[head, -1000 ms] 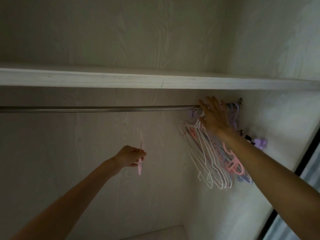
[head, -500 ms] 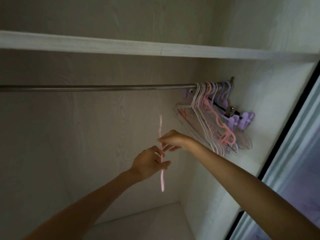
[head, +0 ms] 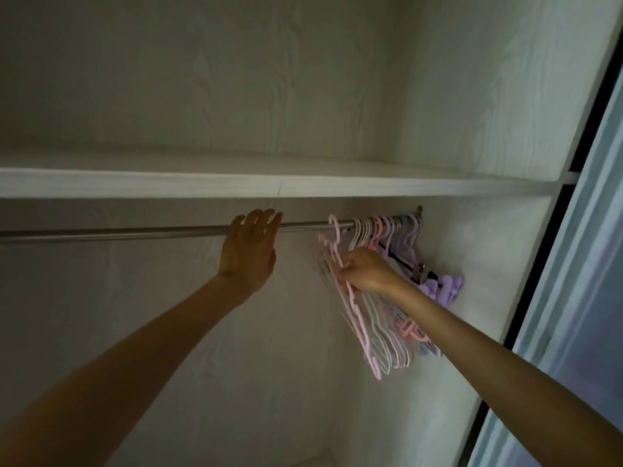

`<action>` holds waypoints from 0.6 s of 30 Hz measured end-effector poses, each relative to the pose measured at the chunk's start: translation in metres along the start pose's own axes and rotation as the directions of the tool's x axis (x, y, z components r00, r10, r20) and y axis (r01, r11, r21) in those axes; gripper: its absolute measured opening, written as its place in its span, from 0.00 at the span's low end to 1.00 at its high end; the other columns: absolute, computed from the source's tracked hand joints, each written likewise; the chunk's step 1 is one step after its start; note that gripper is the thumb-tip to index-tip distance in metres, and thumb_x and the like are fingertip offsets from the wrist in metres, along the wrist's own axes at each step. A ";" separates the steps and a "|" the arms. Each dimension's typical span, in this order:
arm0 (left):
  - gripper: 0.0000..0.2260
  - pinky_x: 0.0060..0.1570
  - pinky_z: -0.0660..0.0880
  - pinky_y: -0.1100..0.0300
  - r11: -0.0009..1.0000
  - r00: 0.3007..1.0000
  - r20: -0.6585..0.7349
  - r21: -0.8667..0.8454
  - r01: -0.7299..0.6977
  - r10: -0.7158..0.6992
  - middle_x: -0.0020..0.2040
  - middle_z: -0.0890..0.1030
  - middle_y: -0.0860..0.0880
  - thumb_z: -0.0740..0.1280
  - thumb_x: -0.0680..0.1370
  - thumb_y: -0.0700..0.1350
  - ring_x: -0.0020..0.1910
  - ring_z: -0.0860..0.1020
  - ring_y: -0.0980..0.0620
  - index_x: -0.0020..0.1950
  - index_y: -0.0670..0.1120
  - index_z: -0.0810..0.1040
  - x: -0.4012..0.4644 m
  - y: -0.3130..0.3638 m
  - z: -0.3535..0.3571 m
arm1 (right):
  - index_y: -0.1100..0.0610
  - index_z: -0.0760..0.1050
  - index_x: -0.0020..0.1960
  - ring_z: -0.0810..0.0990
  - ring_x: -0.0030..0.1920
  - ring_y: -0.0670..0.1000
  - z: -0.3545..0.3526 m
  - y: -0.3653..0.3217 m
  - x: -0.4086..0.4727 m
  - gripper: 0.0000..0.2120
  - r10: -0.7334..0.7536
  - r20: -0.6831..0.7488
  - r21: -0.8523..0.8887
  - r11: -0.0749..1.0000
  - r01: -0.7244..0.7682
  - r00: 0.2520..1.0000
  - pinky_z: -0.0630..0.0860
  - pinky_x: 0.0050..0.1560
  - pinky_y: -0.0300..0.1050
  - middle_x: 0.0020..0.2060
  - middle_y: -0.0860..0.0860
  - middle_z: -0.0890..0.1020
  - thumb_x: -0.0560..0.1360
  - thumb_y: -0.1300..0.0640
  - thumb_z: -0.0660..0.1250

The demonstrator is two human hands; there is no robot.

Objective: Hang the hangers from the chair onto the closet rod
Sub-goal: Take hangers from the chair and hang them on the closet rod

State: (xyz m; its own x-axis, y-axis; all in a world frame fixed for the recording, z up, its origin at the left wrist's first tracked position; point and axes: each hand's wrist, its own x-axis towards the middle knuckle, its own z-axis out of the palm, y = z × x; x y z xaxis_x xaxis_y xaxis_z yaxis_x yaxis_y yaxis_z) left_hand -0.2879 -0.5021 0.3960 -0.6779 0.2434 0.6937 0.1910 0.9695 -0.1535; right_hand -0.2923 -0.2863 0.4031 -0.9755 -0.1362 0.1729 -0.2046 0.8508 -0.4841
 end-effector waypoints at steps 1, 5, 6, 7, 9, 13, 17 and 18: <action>0.29 0.72 0.56 0.50 0.998 0.993 0.112 0.049 0.038 -0.044 0.73 0.65 0.46 0.63 0.77 0.46 0.72 0.63 0.45 0.76 0.43 0.56 0.009 0.001 0.001 | 0.54 0.68 0.29 0.76 0.31 0.50 -0.004 -0.001 0.010 0.15 0.005 0.003 -0.053 0.999 -0.005 1.000 0.66 0.27 0.38 0.27 0.49 0.72 0.73 0.62 0.64; 0.23 0.73 0.54 0.50 0.980 0.971 0.190 0.167 0.111 -0.143 0.67 0.70 0.46 0.59 0.78 0.42 0.68 0.66 0.46 0.73 0.43 0.61 0.023 0.007 0.009 | 0.63 0.76 0.44 0.81 0.44 0.57 0.004 -0.001 0.045 0.06 0.053 0.052 -0.122 0.991 -0.047 0.997 0.69 0.32 0.39 0.44 0.61 0.81 0.73 0.61 0.63; 0.20 0.73 0.54 0.50 0.978 0.976 0.166 0.178 0.109 -0.139 0.65 0.72 0.46 0.59 0.78 0.41 0.67 0.68 0.46 0.71 0.44 0.64 0.025 0.006 0.011 | 0.64 0.77 0.49 0.81 0.45 0.57 0.009 0.001 0.052 0.09 0.068 0.043 -0.112 0.992 -0.062 0.997 0.70 0.35 0.39 0.48 0.61 0.82 0.73 0.60 0.62; 0.19 0.73 0.53 0.50 0.975 0.979 0.154 0.197 0.100 -0.131 0.63 0.74 0.47 0.59 0.78 0.40 0.65 0.69 0.46 0.69 0.44 0.66 0.026 0.005 0.012 | 0.64 0.76 0.52 0.81 0.48 0.58 0.013 0.002 0.058 0.11 0.076 0.033 -0.112 0.991 -0.072 0.997 0.71 0.38 0.40 0.50 0.61 0.81 0.75 0.58 0.62; 0.18 0.73 0.53 0.50 0.970 0.980 0.157 0.228 0.088 -0.126 0.61 0.75 0.47 0.60 0.78 0.40 0.63 0.71 0.47 0.67 0.44 0.67 0.027 0.004 0.014 | 0.63 0.75 0.55 0.80 0.53 0.59 0.020 0.005 0.065 0.14 0.079 0.034 -0.121 0.990 -0.074 0.996 0.71 0.43 0.41 0.54 0.62 0.80 0.76 0.55 0.61; 0.19 0.71 0.56 0.51 0.970 0.975 0.182 0.227 0.085 -0.128 0.62 0.74 0.46 0.59 0.78 0.42 0.63 0.71 0.46 0.69 0.42 0.64 0.023 0.009 0.020 | 0.63 0.77 0.56 0.79 0.55 0.60 0.026 0.014 0.071 0.14 0.076 0.037 -0.144 0.987 -0.070 0.996 0.75 0.49 0.46 0.55 0.61 0.80 0.76 0.55 0.60; 0.22 0.73 0.54 0.51 0.970 0.974 0.187 0.228 0.084 -0.128 0.66 0.70 0.44 0.58 0.79 0.44 0.66 0.68 0.45 0.72 0.41 0.60 0.022 0.008 0.022 | 0.57 0.74 0.61 0.78 0.57 0.57 0.027 0.016 0.064 0.17 -0.037 -0.119 -0.233 0.973 0.009 0.992 0.74 0.51 0.44 0.58 0.56 0.79 0.77 0.50 0.60; 0.22 0.73 0.54 0.51 0.968 0.973 0.194 0.237 0.077 -0.125 0.66 0.70 0.44 0.58 0.79 0.44 0.66 0.68 0.44 0.72 0.40 0.59 0.022 0.008 0.022 | 0.58 0.71 0.63 0.77 0.58 0.57 0.026 0.013 0.063 0.19 -0.102 -0.238 -0.252 0.967 0.041 0.966 0.73 0.50 0.44 0.59 0.56 0.77 0.77 0.49 0.61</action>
State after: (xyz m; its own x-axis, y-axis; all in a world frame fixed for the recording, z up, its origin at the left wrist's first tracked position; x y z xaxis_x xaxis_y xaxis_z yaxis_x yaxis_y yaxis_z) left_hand -0.3168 -0.4887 0.3947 -0.8214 0.1215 0.5573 -0.0354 0.9643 -0.2626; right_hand -0.3582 -0.2968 0.3852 -0.9018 -0.0978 0.4209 -0.2170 0.9448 -0.2453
